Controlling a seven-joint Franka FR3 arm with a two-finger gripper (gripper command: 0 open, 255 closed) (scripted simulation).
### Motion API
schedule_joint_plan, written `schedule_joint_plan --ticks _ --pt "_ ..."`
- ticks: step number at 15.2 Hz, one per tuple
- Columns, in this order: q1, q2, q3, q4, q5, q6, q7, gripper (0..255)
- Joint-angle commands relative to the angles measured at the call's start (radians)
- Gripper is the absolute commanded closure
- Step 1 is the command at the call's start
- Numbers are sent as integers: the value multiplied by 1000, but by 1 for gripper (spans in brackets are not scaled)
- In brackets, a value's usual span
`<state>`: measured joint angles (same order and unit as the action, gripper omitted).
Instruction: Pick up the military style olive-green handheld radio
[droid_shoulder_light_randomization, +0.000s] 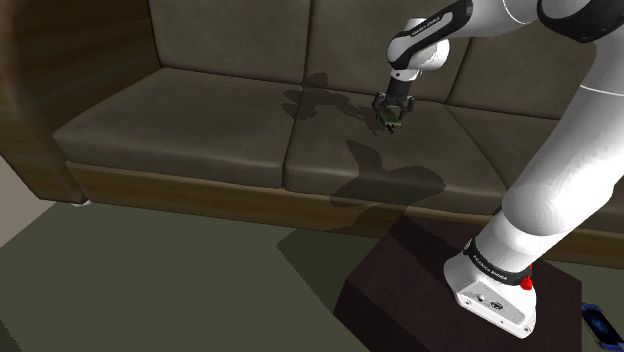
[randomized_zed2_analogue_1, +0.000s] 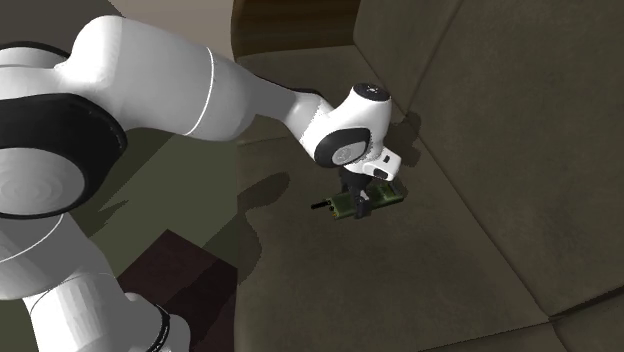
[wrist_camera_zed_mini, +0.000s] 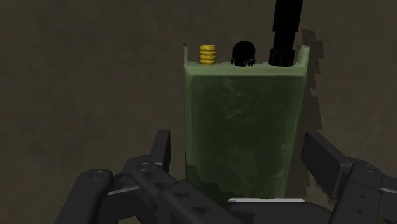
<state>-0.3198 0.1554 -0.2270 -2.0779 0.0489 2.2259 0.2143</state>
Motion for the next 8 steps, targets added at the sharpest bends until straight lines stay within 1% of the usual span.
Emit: schedule_joint_plan --ticks 1,2,8 --pt "-1 5 0 -4 2 10 -3 0" --pt "-2 7 -1 -3 3 10 -4 255" --pt "-2 5 -1 -6 2 12 -5 255"
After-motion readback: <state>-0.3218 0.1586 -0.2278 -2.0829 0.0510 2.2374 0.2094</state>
